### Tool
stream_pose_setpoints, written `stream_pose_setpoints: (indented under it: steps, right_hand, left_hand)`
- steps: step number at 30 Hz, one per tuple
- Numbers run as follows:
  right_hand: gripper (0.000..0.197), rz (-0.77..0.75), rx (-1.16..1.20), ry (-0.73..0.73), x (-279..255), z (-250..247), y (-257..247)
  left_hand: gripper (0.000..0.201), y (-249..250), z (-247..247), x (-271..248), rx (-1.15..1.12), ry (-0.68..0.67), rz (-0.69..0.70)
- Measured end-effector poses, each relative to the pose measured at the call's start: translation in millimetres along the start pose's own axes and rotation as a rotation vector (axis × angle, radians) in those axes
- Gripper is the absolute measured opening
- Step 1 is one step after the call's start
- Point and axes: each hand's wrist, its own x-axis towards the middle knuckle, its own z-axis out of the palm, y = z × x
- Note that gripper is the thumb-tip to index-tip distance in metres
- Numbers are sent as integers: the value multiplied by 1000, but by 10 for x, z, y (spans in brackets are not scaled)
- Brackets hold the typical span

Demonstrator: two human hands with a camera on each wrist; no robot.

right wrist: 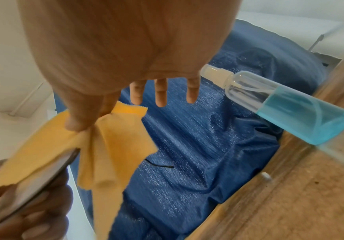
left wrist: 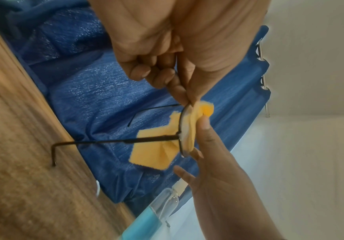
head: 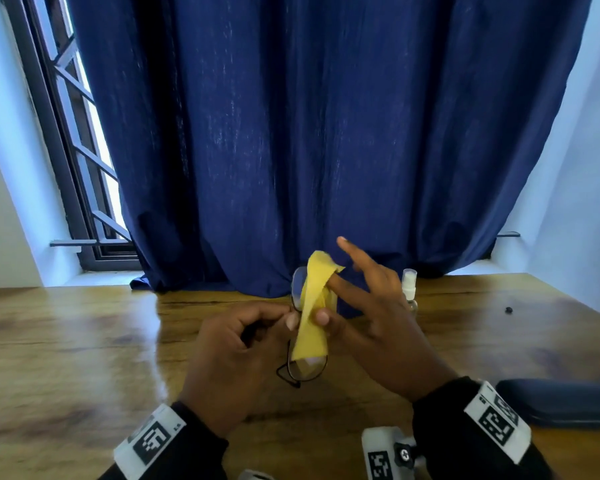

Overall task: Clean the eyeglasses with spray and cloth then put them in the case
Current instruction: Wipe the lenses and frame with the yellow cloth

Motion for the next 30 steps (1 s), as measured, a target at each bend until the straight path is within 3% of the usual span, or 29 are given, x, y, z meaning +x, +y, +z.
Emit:
stream_pose_setpoints:
  steps: [7, 11, 15, 16, 21, 24, 26, 30]
  right_hand:
    - [43, 194, 279, 148, -3, 84, -101]
    - [24, 348, 434, 191, -4, 107, -160]
    - [69, 465, 787, 130, -33, 101, -200]
    - [71, 480, 810, 119, -35, 85, -212]
    - [20, 433, 852, 4, -23, 45, -123]
    - [34, 375, 945, -94, -20, 20, -137]
    - [34, 359, 903, -77, -24, 29, -156]
    - [4, 412, 803, 113, -34, 50, -227]
  left_hand:
    - [16, 19, -16, -11, 211, -79, 47]
    - [10, 57, -23, -22, 317, -137, 76]
    - [9, 67, -26, -18, 346, -202, 108]
    - [8, 60, -27, -16, 346, -203, 99]
    - [10, -5, -38, -6, 304, -164, 44]
    - [12, 15, -33, -15, 292, -159, 60]
    - [12, 32, -17, -31, 283, -181, 72]
    - [21, 40, 52, -65, 305, -237, 80]
